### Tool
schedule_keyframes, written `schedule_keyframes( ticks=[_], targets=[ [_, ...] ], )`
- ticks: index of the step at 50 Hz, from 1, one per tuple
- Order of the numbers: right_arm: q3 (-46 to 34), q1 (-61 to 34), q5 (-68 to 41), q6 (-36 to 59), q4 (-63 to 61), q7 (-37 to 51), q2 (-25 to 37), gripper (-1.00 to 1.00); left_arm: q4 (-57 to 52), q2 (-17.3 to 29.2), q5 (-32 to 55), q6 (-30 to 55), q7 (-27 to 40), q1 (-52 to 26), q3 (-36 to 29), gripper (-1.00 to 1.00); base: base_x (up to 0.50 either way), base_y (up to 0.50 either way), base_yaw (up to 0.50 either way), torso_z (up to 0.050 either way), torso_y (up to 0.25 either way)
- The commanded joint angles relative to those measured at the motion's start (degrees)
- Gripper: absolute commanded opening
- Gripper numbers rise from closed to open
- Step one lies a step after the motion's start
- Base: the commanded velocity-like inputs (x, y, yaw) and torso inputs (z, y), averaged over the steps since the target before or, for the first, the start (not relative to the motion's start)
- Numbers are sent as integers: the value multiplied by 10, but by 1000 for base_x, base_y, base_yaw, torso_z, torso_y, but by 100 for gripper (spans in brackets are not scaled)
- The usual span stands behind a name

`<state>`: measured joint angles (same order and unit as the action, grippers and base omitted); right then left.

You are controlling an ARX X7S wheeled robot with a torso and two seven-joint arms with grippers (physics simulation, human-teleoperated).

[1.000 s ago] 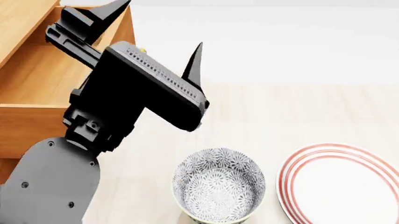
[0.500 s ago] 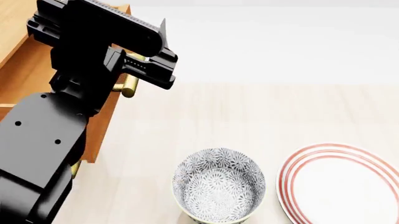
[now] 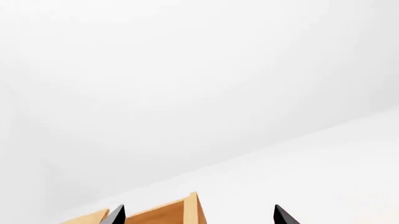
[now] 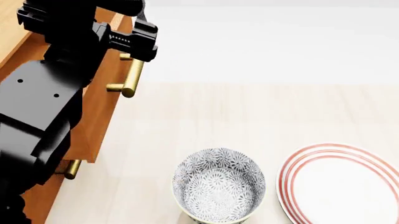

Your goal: Open the top drawer of the cabinet.

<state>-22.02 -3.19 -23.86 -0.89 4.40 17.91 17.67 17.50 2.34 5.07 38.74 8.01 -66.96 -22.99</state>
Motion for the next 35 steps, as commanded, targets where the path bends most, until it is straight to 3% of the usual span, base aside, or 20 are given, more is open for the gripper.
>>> schedule_keyframes(
  ticks=[1,7,20,35],
  targets=[
    [3,1,4,0,10,-10,-6,100,107,-18,60,-10,34,-52,47,100,0,0,0,0,0],
    [3,1,2,3,6,-8,-5,100,118,-17,119,15,63,-59,64,100,0,0,0,0,0],
    [2,-2,1,4,8,-5,-4,100,178,-11,163,-8,96,-79,65,100,0,0,0,0,0],
    [-1,-3,-1,6,8,-5,-3,100,240,-16,238,80,145,-137,79,100,0,0,0,0,0]
  ],
)
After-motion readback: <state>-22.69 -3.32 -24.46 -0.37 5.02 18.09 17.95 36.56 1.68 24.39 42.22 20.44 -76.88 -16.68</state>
